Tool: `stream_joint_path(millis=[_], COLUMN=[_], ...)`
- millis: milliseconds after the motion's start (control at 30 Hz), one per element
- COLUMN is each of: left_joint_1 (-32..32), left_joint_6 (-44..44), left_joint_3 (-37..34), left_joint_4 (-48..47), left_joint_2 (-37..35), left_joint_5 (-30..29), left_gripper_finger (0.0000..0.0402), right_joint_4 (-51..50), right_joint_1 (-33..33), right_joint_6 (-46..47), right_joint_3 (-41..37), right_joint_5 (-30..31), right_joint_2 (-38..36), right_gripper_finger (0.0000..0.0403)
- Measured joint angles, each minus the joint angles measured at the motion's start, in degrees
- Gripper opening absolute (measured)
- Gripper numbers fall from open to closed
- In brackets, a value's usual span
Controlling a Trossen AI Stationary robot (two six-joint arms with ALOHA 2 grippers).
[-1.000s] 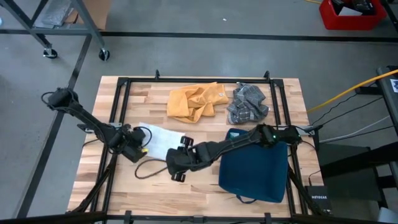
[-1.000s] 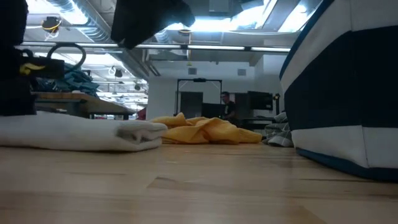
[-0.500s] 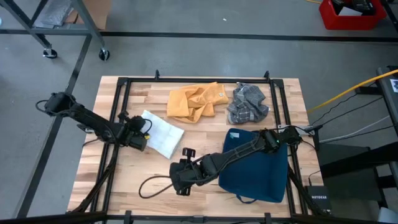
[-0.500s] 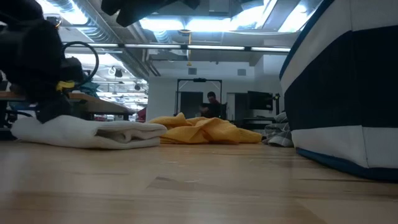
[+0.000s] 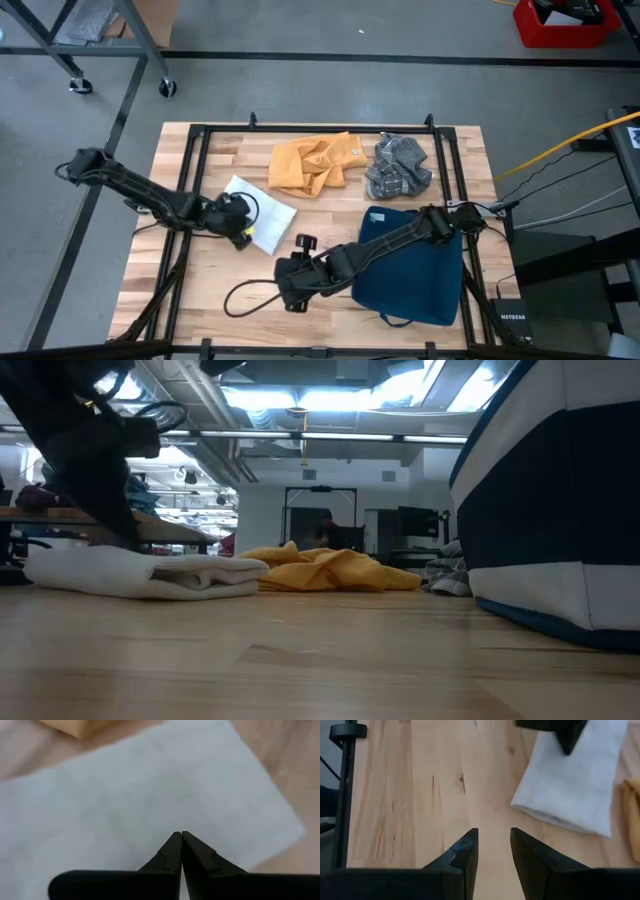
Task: Fold towel
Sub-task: Fold the white towel
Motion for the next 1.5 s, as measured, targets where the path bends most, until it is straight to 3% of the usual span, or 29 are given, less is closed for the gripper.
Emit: stream_joint_path(millis=[133,300,500,700,833,933,1233,1333,1500], left_joint_1=[-1.76,-2.43,-4.43,-4.13,-3.16,-2.64,-2.93,-2.96,-2.99], left_joint_6=[-3.18,-6.36,-1.98,11.01,10.41,10.11,-1.20,-7.19,-16.23], left_joint_3=[-2.15,-3.67,-3.39,-3.90,-4.01,-3.97,3.90,7.27,11.74], left_joint_4=[5.02,4.66,-2.99,-15.11,-14.96,-13.76,-14.97,-20.67,-36.82], left_joint_2=[2.85,8.12,10.43,8.78,8.65,8.57,7.18,6.58,6.04], left_joint_5=[0.07,0.46,2.26,-7.49,-11.68,-11.60,-10.94,-10.57,-3.83], left_gripper_finger=[0.0003,0.0003,0.0003,0.0003,0.0003,0.0003,0.0003,0.0003,0.0003], right_joint_4=[-0.53,-1.81,-2.79,-2.72,-2.67,-2.68,-2.66,-2.68,-2.68], right_joint_1=[0.00,0.00,0.00,0.00,0.00,0.00,-0.02,-0.02,0.00], right_joint_6=[-0.16,-0.16,-0.19,-0.21,-0.21,-0.21,-0.21,-0.21,-0.23], right_joint_3=[0.00,0.00,0.00,0.00,0.00,0.00,0.00,0.00,0.00], right_joint_5=[0.70,0.63,0.59,0.63,0.72,0.74,0.96,0.95,0.91], right_joint_2=[-0.70,-1.08,-1.07,-1.07,-1.06,-1.06,-1.06,-1.06,-1.06], right_gripper_finger=[0.0117,0.0117,0.0117,0.0117,0.0117,0.0117,0.0117,0.0117,0.0117])
